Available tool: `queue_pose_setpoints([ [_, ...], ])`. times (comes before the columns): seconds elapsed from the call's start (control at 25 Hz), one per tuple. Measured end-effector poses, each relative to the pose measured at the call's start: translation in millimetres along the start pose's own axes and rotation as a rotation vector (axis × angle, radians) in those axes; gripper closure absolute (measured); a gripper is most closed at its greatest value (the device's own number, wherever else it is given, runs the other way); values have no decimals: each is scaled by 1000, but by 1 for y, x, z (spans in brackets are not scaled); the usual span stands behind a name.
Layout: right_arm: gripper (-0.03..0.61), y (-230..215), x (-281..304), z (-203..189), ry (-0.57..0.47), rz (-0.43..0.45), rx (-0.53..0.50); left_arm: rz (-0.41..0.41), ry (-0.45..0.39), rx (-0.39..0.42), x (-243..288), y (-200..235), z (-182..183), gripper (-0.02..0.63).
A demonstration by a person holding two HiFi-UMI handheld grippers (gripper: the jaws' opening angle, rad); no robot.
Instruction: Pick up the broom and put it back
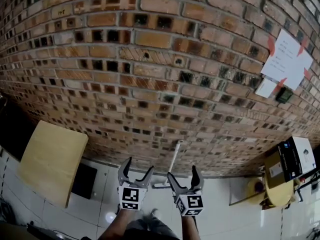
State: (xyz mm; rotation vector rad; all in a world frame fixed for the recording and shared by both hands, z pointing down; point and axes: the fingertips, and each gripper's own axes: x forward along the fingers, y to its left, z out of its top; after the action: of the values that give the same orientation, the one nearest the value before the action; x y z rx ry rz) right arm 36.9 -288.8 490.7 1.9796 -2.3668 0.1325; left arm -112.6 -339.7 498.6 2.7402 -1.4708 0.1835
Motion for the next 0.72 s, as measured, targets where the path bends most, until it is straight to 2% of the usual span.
queue_pose_setpoints([
  [0.2, 118, -26, 16, -27, 58, -25, 26, -57, 61, -19, 30, -16, -28, 229],
  [0.52, 144, -36, 22, -126, 227, -21, 105, -148, 233, -25, 52, -45, -108, 229],
  [0.64, 147, -46, 14, -153, 279, -35, 137, -183, 262, -11, 60, -57, -121, 229],
  [0.72, 147, -60, 6, -158, 276, -56, 147, -212, 269, 0, 68, -65, -127, 229],
])
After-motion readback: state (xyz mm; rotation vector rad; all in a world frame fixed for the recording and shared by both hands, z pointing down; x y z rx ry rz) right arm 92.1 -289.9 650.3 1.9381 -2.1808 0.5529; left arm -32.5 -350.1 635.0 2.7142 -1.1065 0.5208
